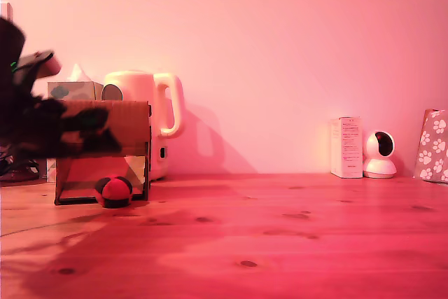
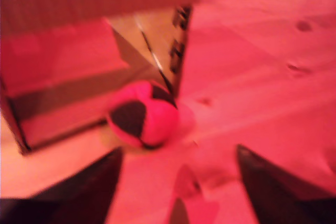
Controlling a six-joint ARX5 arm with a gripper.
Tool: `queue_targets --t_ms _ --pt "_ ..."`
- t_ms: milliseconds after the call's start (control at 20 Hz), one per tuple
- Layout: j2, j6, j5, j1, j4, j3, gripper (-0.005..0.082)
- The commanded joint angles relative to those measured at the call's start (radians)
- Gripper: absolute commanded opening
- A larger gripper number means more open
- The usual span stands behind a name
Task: Drop the footbag into the cardboard dice tower
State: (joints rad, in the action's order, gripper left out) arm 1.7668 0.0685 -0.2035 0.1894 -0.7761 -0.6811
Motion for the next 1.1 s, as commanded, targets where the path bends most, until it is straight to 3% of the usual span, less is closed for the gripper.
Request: queue_targets --t_ms 0,200,1050 --pt "0.065 -0.018 0.003 0.004 -0.003 -0.01 0.0755" --pt "0.14 -0.028 0.026 0.003 -0.01 -0.066 0.0755" --pt "0.302 -0.036 0.009 0.003 0.027 -0.181 0.0755"
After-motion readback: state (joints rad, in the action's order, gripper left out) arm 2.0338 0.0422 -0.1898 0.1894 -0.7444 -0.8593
